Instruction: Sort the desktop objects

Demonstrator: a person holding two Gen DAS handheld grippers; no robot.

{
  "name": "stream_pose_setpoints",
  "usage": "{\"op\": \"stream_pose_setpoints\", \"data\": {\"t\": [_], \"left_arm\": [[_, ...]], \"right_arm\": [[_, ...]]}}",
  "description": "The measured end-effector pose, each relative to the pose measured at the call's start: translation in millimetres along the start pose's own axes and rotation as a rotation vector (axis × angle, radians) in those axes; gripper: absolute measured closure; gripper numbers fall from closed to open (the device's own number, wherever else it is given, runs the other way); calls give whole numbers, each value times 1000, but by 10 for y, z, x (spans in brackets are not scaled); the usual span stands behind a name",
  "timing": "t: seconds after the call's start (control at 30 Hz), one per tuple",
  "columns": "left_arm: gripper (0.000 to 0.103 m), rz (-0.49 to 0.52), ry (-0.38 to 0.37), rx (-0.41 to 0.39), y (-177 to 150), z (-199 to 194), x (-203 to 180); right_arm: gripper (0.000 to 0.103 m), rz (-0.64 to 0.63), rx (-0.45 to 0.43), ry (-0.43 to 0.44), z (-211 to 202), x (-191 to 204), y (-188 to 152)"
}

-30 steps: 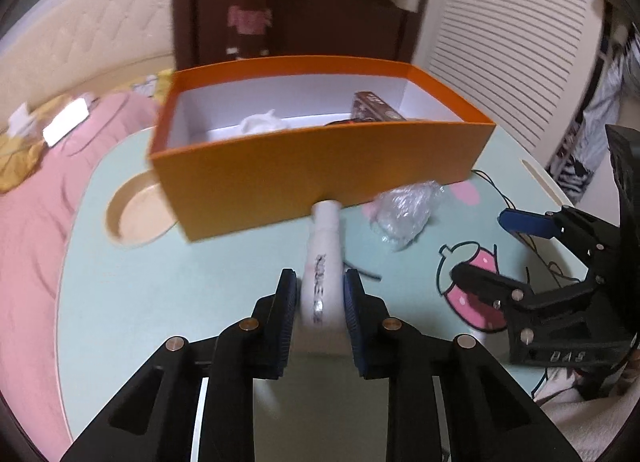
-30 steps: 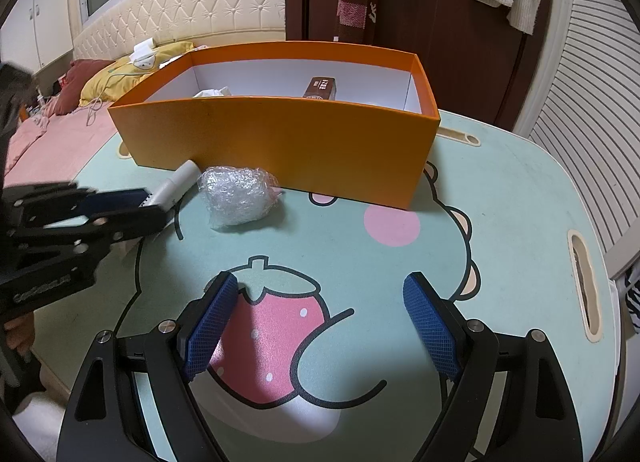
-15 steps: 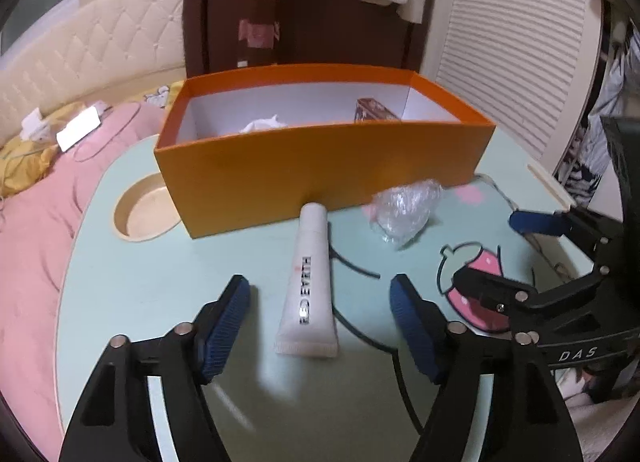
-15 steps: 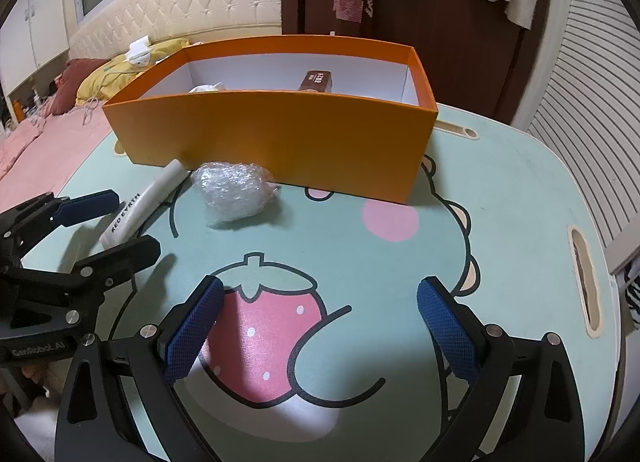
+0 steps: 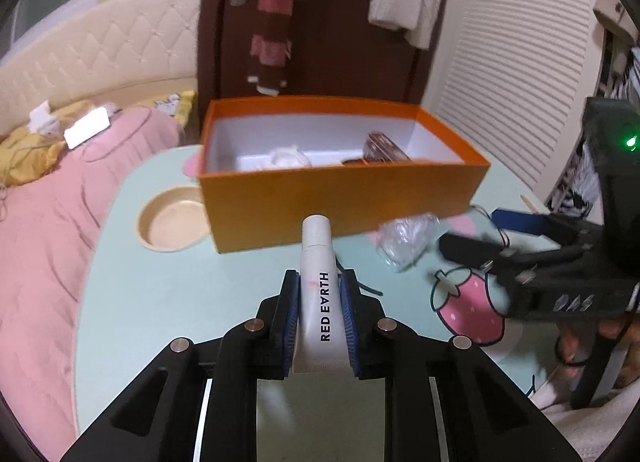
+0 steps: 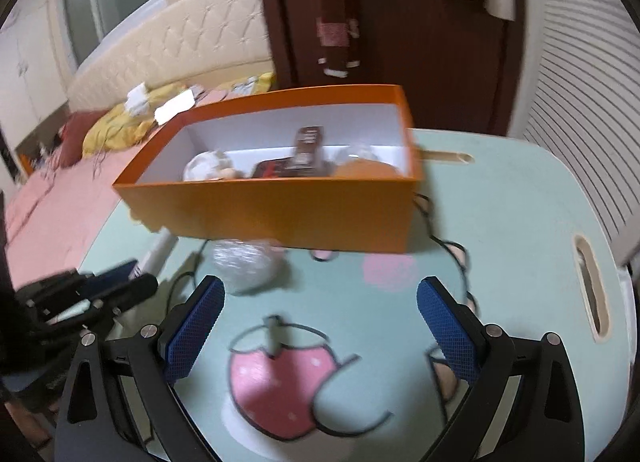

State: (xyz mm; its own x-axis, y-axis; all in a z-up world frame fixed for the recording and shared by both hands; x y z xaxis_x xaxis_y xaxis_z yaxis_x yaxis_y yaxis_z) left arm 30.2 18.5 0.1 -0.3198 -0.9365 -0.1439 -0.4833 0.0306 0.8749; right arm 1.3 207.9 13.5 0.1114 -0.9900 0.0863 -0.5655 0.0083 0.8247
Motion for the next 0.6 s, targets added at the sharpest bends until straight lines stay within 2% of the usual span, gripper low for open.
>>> {"op": "stream_pose_setpoints", "data": {"t": [0.1,0.17,0.3,0.37,0.5,0.6], "left_arm": [[84,6,34,17,-70,2,46],[84,3,40,28,-107,19,70],[84,-6,41,29,-135,27,95],[84,-1,41,17,-132,12,89],[84,2,35,18,-148,24,60],[84,17,31,11,-150,15,-6]], "right_arm": [[9,-45,40,33,148,188,23],[29,-63,90,51,294,285,25],[39,-103,103,32,436,390,44],[69,-126,89,11,452,408,43],[69,-74,90,67,361,273,-21],[69,-42,70,65,237,133,-53]]}}
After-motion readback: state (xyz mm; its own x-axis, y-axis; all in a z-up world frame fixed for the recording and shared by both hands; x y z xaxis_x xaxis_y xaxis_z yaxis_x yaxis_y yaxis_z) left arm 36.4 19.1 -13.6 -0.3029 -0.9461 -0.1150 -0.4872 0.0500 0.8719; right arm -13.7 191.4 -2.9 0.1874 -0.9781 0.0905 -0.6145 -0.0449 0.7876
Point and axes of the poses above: each gripper's, at about its wrist camera, not at the fingertips, and z roughly the way its jaws point, x to its left, y to its top, the point moved 1 cm from there along z, roughly the way its jaws point, and after that the axes turned 12 degrees about -x, right-handed, at the moved point
